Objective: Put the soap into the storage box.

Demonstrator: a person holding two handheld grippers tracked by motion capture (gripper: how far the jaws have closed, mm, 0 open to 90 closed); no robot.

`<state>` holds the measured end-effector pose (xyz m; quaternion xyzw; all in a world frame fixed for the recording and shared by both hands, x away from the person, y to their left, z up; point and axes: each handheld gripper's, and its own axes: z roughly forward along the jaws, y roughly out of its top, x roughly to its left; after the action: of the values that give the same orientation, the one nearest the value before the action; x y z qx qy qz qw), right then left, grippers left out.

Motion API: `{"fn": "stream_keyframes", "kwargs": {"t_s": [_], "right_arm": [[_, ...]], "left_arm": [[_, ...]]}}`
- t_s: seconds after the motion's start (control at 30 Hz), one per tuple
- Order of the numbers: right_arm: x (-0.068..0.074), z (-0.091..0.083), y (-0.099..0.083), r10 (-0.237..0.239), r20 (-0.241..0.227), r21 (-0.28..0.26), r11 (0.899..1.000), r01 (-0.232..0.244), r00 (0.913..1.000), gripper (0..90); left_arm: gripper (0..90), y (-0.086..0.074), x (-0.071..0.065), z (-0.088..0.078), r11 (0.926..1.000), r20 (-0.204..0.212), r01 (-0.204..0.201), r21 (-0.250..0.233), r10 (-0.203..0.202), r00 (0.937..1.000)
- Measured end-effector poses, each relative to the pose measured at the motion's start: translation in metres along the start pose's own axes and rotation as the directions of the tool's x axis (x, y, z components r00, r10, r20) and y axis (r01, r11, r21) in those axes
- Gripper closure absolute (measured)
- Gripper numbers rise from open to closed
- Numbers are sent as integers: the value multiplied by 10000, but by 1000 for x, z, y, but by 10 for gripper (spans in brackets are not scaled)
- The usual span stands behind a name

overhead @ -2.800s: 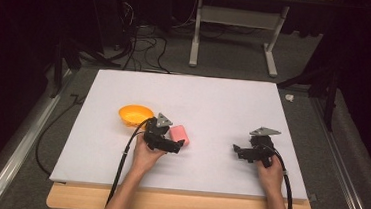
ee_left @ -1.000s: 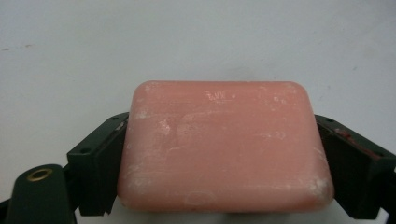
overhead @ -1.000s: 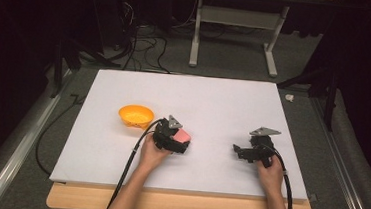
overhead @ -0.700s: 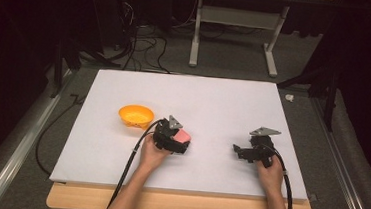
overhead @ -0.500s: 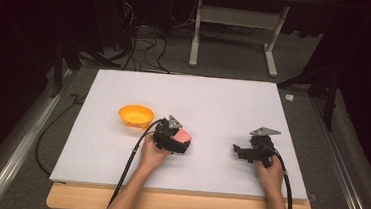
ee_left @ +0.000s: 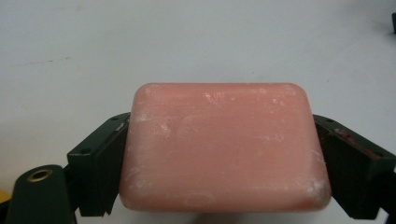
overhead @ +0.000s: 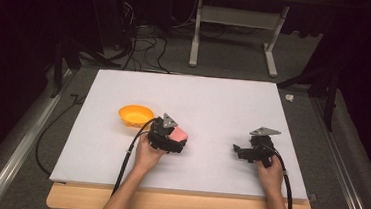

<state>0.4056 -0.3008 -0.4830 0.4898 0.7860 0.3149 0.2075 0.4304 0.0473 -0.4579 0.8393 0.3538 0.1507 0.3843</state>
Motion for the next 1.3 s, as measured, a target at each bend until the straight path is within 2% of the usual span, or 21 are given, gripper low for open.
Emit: {"fn": "stream_keyframes", "kwargs": {"t_s": [0.13,0.3,0.37,0.57,0.67,0.9,1.1,1.3], "right_arm": [[0,0,0,-2,-7,-2,10000,2,10000,143],[0,0,0,-20,10,-20,10000,20,10000,142],[0,0,0,-25,4,-6,10000,25,10000,142],[0,0,0,7,2,-6,10000,-7,10000,143],[0,0,0,-17,-9,4,10000,17,10000,143],[0,0,0,8,-1,-8,10000,-8,10000,143],[0,0,0,8,0,-9,10000,-8,10000,142],[0,0,0,10,-1,-9,10000,-10,10000,143]], "left_arm": [[137,0,2,-7,9999,-84,27,-123,-28,10000],[137,-1,6,-16,9990,-33,305,-325,-306,9995],[137,-2,8,-20,9981,-107,467,-390,-472,9988],[137,-3,13,-33,9967,-311,588,-562,-606,9977],[137,-4,16,-38,9931,-424,955,-688,-985,9942],[137,-6,22,-46,9885,-426,1224,-890,-1265,9910],[137,-7,25,-52,9885,-484,1231,-880,-1277,9906],[137,-9,27,-62,9852,-515,1298,-1118,-1362,9893]]}}
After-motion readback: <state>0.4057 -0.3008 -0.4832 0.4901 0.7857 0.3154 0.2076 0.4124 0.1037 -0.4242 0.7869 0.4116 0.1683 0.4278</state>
